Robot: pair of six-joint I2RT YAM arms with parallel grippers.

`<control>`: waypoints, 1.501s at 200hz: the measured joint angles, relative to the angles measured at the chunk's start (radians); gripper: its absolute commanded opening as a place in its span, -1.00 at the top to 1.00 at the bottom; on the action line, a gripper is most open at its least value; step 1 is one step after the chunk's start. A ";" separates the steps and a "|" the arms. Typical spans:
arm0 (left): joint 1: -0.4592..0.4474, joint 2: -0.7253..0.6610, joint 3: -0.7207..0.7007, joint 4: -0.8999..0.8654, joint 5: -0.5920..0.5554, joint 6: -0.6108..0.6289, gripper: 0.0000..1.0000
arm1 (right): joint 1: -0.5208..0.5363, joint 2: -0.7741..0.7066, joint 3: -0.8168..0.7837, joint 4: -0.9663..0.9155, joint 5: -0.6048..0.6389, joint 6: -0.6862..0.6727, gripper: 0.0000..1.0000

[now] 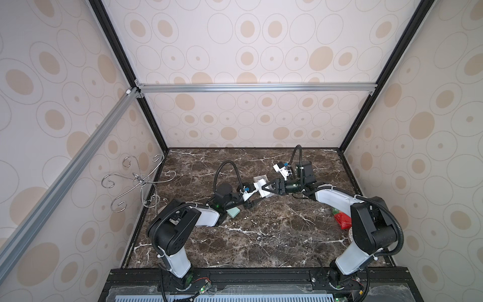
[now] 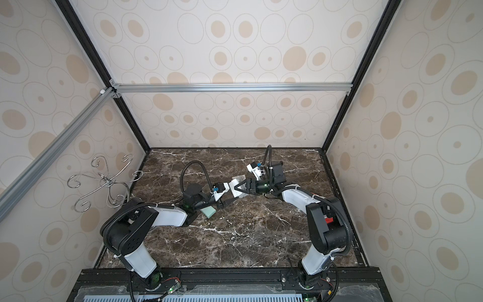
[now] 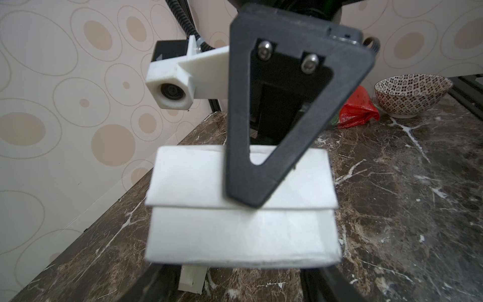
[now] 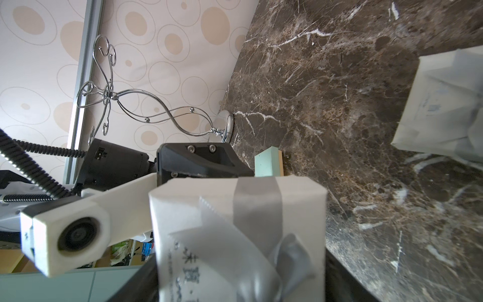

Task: Take the rings out of the lift-off lid box
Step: Open the lid on the jewelry box, then place the lid at the center of the board.

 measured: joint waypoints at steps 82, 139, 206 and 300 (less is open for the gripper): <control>-0.001 0.000 0.000 -0.005 -0.006 0.000 -0.35 | -0.077 -0.052 0.001 -0.012 0.003 -0.009 -0.54; -0.001 0.000 0.000 -0.005 -0.004 -0.001 -0.37 | -0.141 -0.121 0.067 -0.281 0.219 -0.200 -0.55; -0.001 0.000 -0.002 -0.001 0.006 -0.008 -0.37 | -0.106 -0.061 0.074 -0.484 0.685 -0.325 -0.55; -0.001 0.000 -0.005 0.030 0.029 -0.039 -0.37 | -0.071 0.115 0.121 -0.497 0.898 -0.367 -0.65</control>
